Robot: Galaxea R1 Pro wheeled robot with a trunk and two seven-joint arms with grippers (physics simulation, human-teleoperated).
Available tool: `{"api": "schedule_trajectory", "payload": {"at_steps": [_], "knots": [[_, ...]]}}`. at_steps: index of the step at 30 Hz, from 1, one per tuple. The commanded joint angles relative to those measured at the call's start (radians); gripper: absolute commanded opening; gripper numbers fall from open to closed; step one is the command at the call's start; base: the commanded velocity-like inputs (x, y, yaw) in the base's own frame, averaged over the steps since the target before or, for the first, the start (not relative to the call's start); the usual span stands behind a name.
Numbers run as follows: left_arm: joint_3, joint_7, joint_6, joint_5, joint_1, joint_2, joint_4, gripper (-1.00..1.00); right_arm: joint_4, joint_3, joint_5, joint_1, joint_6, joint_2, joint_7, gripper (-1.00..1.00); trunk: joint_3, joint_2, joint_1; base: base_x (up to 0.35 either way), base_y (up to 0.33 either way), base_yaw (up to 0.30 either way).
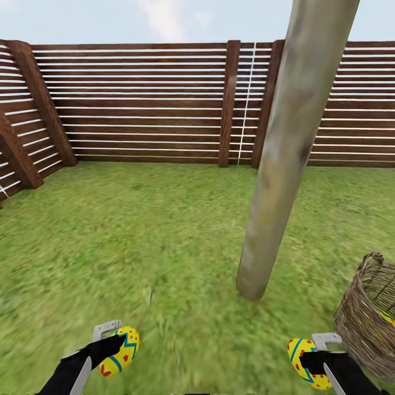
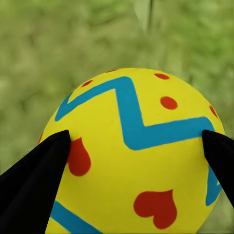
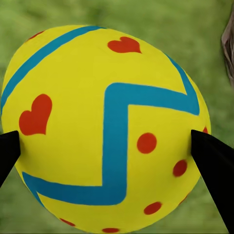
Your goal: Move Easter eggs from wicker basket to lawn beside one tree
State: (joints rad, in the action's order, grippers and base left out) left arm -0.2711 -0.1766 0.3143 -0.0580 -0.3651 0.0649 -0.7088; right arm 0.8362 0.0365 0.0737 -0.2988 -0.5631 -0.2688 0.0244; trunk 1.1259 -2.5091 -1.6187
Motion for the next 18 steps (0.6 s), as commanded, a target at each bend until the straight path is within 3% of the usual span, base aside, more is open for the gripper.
{"api": "schedule_trajectory", "payload": {"at_steps": [1,18], "knots": [[-0.003,-0.004,0.008,-0.005,-0.001,-0.007,-0.001,-1.0,0.001,0.002,0.006,0.0,-0.004,-0.001,0.003,-1.0,0.005,-0.001,0.0,0.0,0.0,0.0],[-0.005,-0.004,0.008,-0.002,-0.001,-0.011,-0.003,-1.0,0.009,0.005,0.005,0.0,0.002,0.001,0.003,-1.0,0.071,-0.005,-0.008,0.0,0.0,0.0]]}}
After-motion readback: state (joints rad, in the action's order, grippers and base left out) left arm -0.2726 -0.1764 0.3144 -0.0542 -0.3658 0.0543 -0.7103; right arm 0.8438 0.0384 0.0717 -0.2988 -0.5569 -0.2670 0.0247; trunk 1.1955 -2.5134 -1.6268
